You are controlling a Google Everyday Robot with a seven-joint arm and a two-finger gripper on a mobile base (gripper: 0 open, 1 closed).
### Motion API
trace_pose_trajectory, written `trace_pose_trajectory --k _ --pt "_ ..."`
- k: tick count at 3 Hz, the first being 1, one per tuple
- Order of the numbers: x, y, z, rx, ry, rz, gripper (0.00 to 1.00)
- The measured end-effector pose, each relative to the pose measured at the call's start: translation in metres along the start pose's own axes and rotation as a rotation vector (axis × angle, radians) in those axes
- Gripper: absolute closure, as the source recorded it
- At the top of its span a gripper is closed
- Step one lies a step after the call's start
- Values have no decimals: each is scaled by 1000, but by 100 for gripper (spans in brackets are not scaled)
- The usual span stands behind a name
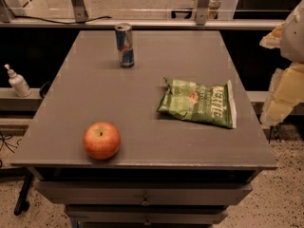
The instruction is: Pick green jalapeno chip bag
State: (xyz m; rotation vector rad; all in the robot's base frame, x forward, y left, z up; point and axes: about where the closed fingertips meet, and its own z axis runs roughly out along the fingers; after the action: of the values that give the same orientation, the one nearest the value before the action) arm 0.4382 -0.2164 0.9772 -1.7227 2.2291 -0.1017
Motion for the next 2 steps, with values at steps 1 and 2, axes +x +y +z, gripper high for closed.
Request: trace_pose_trajectory --k 1,2 --pt "0 0 0 0 0 0 0" --pt "4 -5 1 5 -34 22 0"
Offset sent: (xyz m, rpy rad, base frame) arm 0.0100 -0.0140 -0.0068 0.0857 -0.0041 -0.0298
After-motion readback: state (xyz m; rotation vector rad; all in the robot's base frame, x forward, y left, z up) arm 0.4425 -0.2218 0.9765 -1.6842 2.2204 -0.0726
